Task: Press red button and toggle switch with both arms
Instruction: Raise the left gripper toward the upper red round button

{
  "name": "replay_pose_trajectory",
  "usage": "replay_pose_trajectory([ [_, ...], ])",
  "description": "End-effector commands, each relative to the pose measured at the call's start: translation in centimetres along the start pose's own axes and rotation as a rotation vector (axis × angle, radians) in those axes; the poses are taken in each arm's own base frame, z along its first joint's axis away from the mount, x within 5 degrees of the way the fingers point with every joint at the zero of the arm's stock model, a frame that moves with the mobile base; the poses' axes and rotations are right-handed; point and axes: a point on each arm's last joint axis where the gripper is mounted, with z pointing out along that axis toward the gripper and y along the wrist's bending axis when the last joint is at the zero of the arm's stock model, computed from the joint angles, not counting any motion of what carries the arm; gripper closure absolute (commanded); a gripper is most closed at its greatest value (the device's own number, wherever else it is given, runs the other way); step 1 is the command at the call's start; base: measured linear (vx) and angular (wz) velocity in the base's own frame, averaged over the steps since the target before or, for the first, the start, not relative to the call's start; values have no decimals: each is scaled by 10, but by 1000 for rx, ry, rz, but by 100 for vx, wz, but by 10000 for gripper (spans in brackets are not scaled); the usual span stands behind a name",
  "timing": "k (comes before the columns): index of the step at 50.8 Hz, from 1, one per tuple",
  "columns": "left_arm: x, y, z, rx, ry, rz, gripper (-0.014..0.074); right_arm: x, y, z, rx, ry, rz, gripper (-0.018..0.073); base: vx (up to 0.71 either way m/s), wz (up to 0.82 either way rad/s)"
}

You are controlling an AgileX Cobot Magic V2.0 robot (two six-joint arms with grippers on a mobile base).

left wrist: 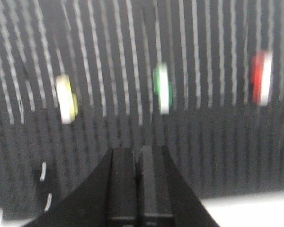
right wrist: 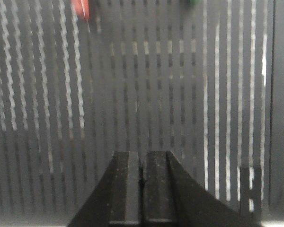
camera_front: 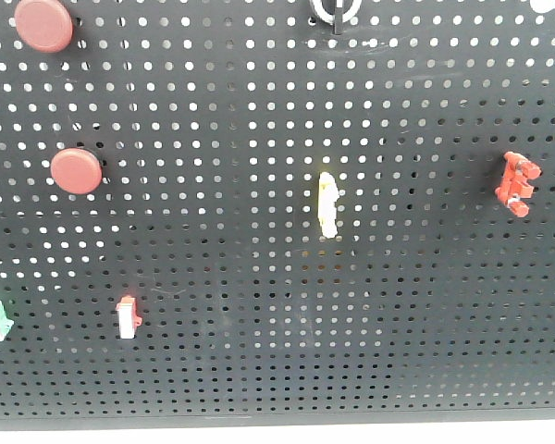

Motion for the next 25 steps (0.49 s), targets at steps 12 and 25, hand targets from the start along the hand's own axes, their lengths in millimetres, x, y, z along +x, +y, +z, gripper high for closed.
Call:
replay_pose_trajectory([
  [12,-146,5,-2,7,-245,-100,595,-135,3,32,-1,-234,-16,559,0,0],
  [25,-206,7,73,7,-125,-101,595,-184,2,124,-1,-158,-14,559,0,0],
])
